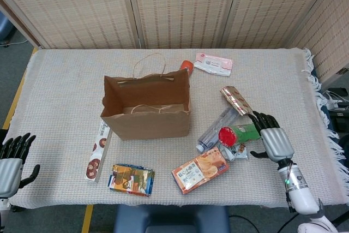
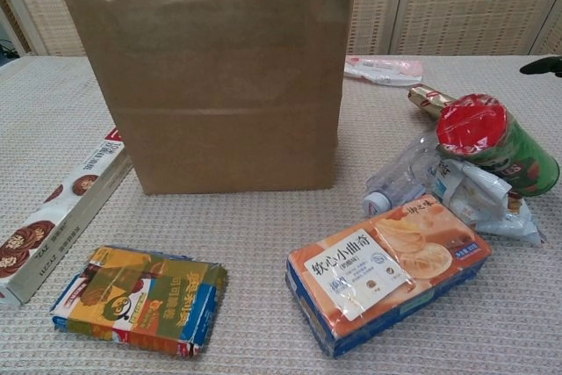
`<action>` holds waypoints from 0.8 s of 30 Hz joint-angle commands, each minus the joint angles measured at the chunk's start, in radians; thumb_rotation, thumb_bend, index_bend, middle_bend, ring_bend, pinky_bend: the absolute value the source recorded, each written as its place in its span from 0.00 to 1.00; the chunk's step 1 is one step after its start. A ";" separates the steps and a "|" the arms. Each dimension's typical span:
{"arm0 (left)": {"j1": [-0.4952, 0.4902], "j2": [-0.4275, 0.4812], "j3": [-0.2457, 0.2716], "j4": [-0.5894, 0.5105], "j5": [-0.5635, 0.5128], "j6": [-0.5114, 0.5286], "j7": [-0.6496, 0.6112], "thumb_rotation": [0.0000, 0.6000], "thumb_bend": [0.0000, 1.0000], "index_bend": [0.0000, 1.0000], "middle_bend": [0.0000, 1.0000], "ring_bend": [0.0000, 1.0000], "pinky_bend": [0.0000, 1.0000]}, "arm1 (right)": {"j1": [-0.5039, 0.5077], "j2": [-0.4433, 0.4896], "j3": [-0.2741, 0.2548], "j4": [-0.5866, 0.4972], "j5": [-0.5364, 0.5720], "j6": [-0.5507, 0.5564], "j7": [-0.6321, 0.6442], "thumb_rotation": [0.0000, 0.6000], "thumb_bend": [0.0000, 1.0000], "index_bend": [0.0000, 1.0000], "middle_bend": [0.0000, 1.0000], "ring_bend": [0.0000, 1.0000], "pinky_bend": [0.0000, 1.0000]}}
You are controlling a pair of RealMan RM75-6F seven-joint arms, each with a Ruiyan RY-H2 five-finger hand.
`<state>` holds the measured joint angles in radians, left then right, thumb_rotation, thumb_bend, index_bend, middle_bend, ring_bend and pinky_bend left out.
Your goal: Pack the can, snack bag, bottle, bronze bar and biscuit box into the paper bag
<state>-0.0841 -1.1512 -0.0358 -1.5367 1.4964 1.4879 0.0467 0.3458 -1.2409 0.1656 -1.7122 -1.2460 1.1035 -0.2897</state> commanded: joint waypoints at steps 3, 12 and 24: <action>0.000 0.000 -0.001 0.000 -0.002 -0.001 -0.001 1.00 0.39 0.03 0.00 0.00 0.00 | 0.111 -0.075 0.070 0.016 0.166 -0.101 -0.074 1.00 0.00 0.00 0.04 0.00 0.12; -0.001 0.001 0.000 0.002 0.000 -0.003 -0.008 1.00 0.39 0.03 0.00 0.00 0.00 | 0.219 -0.172 0.060 0.078 0.334 -0.148 -0.193 1.00 0.02 0.06 0.15 0.12 0.22; -0.002 0.002 0.001 0.002 0.001 -0.003 -0.011 1.00 0.39 0.03 0.00 0.00 0.00 | 0.184 -0.117 0.051 0.057 0.216 -0.041 -0.081 1.00 0.28 0.72 0.66 0.72 0.77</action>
<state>-0.0859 -1.1486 -0.0352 -1.5343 1.4977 1.4850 0.0359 0.5400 -1.3759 0.2159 -1.6463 -1.0134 1.0495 -0.3904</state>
